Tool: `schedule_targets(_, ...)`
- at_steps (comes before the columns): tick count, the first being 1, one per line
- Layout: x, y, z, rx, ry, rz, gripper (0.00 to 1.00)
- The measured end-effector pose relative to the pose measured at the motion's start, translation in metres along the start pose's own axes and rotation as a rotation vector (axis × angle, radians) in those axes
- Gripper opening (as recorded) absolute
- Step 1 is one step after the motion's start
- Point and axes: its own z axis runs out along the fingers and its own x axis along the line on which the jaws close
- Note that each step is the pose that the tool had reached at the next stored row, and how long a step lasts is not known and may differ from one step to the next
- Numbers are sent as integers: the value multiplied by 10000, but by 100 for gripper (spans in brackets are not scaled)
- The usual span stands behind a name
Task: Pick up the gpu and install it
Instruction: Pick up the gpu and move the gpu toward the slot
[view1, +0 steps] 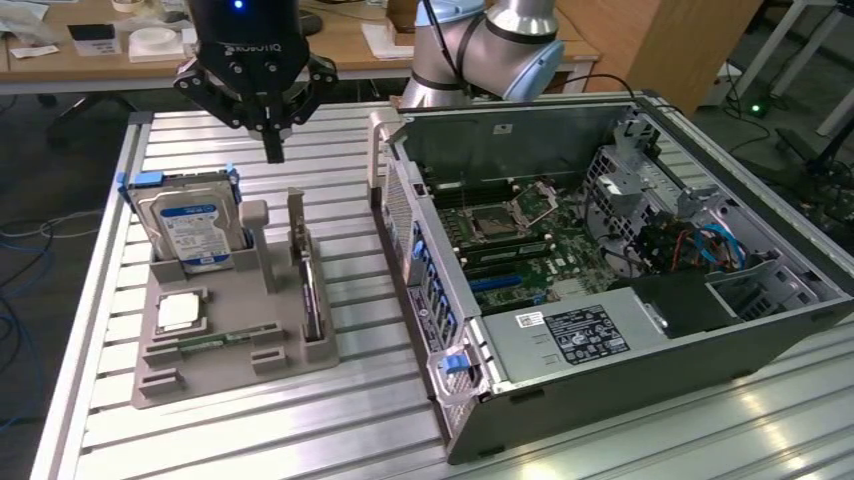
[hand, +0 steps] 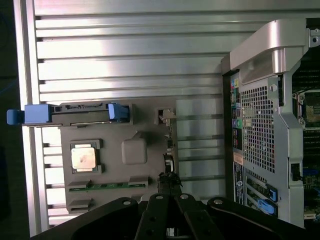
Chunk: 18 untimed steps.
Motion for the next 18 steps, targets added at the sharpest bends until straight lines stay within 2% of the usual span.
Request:
schedule_targets(2, 0, 0, 0, 0, 0, 0, 11)
schedule_targets(3, 0, 0, 0, 0, 0, 0, 17)
schedule_targets(4, 0, 0, 0, 0, 0, 0, 17)
schedule_targets(7, 0, 0, 0, 0, 0, 0, 35)
schedule_targets(8, 0, 0, 0, -1, 0, 0, 35)
schedule_targets(10, 0, 0, 0, 0, 0, 0, 47)
schedule_targets(11, 0, 0, 0, 0, 0, 0, 47)
schedule_targets(14, 0, 0, 0, 0, 0, 0, 64)
schedule_targets(16, 4, 2, 4, 0, 0, -6, 64)
schedule_targets(17, 4, 2, 9, -1, 12, -46, 71)
schedule_targets(18, 4, 1, 18, -2, 32, -141, 71)
